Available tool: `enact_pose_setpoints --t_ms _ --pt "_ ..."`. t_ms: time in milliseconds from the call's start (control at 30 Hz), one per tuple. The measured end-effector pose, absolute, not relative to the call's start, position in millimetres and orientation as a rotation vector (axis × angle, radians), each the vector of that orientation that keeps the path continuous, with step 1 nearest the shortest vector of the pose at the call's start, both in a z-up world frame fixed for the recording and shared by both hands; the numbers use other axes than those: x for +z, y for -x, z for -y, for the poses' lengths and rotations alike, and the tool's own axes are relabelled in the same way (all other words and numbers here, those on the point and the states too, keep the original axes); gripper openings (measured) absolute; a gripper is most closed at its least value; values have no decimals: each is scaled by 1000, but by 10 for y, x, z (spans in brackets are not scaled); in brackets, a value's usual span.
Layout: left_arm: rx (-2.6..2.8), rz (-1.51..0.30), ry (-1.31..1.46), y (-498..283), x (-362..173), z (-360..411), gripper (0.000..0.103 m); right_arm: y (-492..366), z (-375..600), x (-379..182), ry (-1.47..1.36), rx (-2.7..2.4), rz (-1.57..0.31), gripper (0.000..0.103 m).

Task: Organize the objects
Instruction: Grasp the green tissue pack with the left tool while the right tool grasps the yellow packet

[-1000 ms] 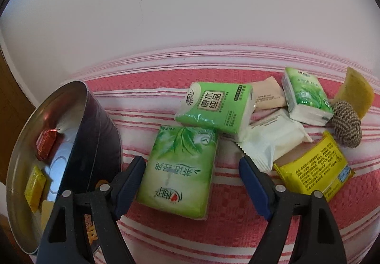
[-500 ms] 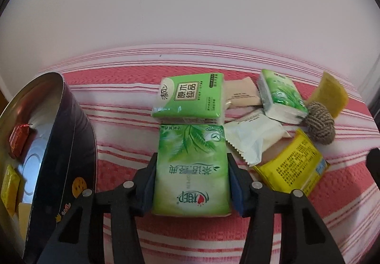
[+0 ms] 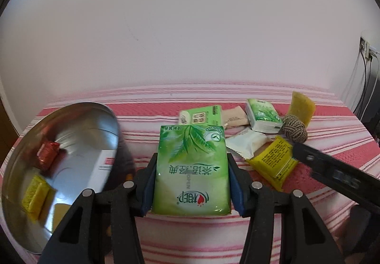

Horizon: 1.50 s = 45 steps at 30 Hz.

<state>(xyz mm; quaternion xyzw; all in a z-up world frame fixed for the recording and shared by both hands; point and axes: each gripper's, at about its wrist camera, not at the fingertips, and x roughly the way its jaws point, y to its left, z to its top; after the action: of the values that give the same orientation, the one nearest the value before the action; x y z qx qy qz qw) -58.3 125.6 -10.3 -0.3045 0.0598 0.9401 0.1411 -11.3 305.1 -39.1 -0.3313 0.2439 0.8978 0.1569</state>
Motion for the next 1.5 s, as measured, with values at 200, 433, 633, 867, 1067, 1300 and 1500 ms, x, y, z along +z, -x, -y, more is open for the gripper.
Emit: enact_pose_setpoints --t_ms 200,433,633,867,1067,1300,1500 --pt "2751 -172 822 422 17 -995 54 445 -2890 -504 1067 2521 -689 87" --pt "2749 -152 823 411 108 -841 54 805 -2709 -549 1104 2430 -509 87" --pt "2739 -147 824 360 145 -755 54 908 -2571 -571 1155 2402 -370 80" --pt "2729 -148 830 302 156 -709 54 801 -2534 -556 1134 2415 -367 71" --pt "2723 -128 830 254 185 -649 54 547 -2581 -534 1072 2430 -424 59" --pt "2734 -104 809 217 229 -476 54 310 -2473 -336 959 2490 -484 58" --pt "2771 -56 789 239 306 -234 54 148 -2199 59 813 2591 -450 58"
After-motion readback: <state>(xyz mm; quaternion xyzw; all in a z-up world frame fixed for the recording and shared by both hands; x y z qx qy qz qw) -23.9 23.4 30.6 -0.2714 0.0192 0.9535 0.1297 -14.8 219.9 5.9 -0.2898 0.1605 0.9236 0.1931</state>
